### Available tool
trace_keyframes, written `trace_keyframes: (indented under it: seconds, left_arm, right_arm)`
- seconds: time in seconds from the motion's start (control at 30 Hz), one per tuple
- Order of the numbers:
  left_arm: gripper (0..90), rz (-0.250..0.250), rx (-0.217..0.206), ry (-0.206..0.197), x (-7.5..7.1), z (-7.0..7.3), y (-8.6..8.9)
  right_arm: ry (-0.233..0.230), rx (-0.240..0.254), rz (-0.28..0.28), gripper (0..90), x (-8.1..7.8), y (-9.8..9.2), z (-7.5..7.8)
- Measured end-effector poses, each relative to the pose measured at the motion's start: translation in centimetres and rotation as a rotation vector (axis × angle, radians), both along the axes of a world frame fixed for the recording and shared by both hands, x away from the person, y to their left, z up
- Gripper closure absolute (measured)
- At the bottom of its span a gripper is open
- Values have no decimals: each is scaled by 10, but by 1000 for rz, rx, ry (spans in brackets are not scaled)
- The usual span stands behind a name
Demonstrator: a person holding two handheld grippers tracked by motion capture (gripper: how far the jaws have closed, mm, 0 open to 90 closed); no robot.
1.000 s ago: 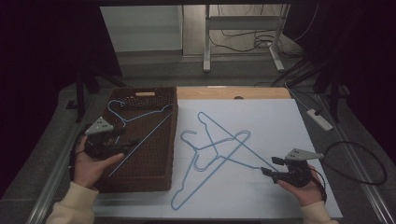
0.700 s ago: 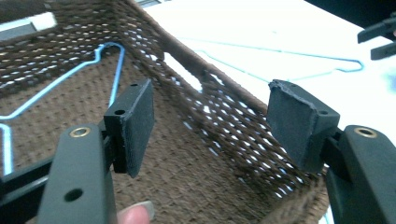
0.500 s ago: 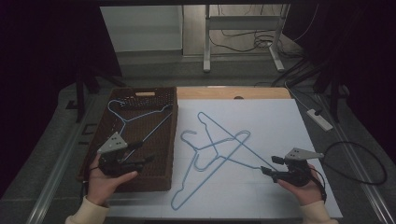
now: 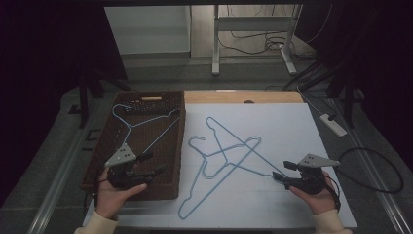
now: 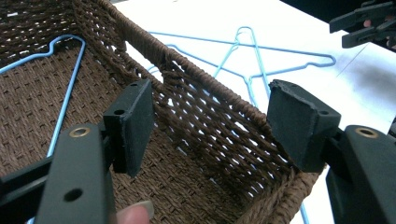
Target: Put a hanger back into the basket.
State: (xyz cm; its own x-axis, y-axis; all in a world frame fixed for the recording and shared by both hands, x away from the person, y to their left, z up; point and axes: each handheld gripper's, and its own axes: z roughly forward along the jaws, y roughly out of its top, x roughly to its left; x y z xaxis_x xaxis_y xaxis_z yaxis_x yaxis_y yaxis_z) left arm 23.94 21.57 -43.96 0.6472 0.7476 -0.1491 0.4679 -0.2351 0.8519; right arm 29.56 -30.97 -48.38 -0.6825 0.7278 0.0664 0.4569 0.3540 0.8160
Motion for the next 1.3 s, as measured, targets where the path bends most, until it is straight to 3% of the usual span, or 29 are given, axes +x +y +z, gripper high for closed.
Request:
trace_keyframes:
  seconds: [0.4, 0.87, 1.3]
  left_arm:
    - [333, -7, -1, -8, -6, -1, -5]
    - [332, -27, -6, -12, -6, -6, -6]
    - [332, -42, -7, -8, -6, -8, -7]
  right_arm:
    - [-11, -12, 8, 353, -3, 3, 3]
    - [8, -22, 18, 352, 1, 14, 7]
    - [41, -78, 89, 348, 20, 57, 18]
